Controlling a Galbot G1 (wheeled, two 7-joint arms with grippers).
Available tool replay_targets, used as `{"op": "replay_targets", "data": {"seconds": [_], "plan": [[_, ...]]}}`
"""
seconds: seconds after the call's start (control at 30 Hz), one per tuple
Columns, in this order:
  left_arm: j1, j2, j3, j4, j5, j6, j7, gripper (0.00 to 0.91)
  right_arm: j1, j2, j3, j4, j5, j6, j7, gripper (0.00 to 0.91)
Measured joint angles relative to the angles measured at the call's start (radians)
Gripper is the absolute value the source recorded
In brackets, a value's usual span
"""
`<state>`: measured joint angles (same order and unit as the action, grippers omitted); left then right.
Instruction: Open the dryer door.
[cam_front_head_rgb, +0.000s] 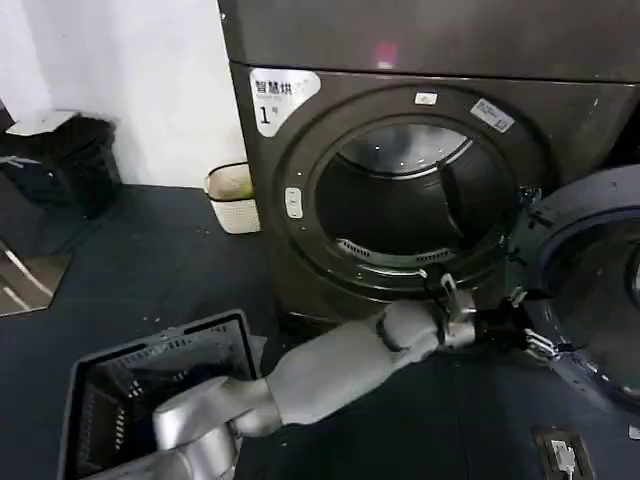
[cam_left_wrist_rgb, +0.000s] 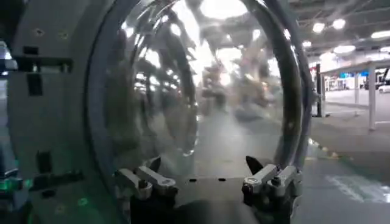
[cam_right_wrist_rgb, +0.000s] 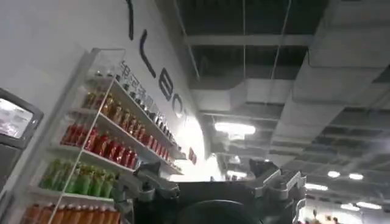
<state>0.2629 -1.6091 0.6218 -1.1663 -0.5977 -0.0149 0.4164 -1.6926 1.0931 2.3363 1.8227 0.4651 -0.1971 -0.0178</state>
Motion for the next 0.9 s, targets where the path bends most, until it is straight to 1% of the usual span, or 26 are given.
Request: {"op": "replay_targets", "data": {"seconds": [0.4, 0.5, 0.77, 0.9], "plan": [[-0.003, 0.000, 0.004, -0.013, -0.011, -0.015, 0.004, 0.907, -0.004, 0.001, -0.001, -0.001, 0.007, 0.006, -0.010, 0.907], [-0.009, 0.000, 0.005, -0.021, -0.022, -0.019, 0.006, 0.907, -0.008, -0.004, 0.003, -0.001, 0.029, -0.001, -0.005, 0.907], [-0.016, 0.000, 0.023, -0.038, -0.061, -0.022, 0.007, 0.907, -0.013, -0.011, 0.008, -0.006, 0.029, -0.010, 0.007, 0.907], [-0.021, 0.000, 0.044, -0.068, -0.096, -0.074, -0.014, 0.907, -0.009, -0.016, 0.004, -0.007, 0.027, -0.012, 0.005, 0.907]]}}
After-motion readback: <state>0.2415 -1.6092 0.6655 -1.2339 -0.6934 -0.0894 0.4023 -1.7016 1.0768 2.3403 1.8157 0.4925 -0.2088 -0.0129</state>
